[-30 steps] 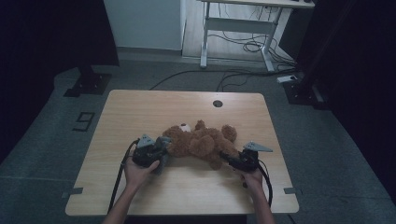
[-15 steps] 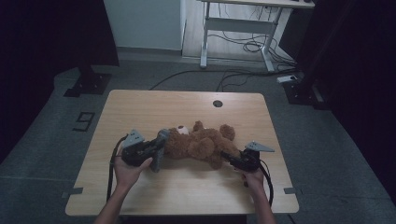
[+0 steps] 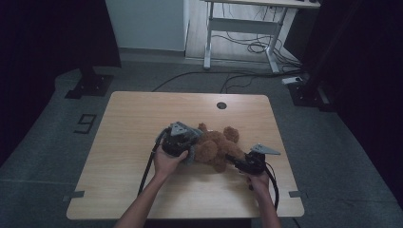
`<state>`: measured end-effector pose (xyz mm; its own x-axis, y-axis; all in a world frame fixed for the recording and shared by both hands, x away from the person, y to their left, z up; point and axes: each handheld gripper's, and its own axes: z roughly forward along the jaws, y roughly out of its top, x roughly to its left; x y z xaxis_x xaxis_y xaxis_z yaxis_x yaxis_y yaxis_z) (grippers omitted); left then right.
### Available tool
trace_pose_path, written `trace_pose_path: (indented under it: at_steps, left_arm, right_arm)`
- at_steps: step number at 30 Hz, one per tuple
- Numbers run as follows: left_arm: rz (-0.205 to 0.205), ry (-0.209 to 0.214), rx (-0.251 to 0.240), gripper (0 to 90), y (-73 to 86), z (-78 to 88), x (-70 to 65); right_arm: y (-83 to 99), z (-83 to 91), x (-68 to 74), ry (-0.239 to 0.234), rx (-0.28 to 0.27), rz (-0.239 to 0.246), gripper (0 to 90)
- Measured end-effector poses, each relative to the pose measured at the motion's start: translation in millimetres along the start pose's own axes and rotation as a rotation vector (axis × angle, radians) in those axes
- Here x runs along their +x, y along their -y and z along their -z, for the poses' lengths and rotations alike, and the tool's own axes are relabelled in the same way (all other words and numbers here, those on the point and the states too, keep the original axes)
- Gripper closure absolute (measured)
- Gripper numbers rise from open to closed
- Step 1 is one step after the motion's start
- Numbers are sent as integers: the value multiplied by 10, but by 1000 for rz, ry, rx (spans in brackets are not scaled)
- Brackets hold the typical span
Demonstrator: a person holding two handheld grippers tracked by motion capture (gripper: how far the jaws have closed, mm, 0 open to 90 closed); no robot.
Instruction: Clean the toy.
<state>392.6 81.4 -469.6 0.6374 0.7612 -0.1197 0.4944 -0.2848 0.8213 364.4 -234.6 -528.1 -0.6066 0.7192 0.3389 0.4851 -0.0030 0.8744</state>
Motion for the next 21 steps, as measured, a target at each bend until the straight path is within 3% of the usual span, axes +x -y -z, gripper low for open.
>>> trace_pose_path:
  at_steps: [6,12,15,18,21]
  left_arm:
    - [-61,-61,4,811,17,214,2]
    - [-44,-143,-5,812,110,456,227]
    - [-18,-217,27,812,231,557,436]
    - [55,-217,41,812,415,624,653]
    - [102,-189,24,811,547,712,754]
  right_arm:
    - [3,0,4,1,11,1,558]
    - [13,-2,-4,0,10,-6,558]
    - [19,1,-17,0,12,-9,558]
    - [19,4,-27,4,11,-13,558]
    - [19,1,-31,3,9,-18,558]
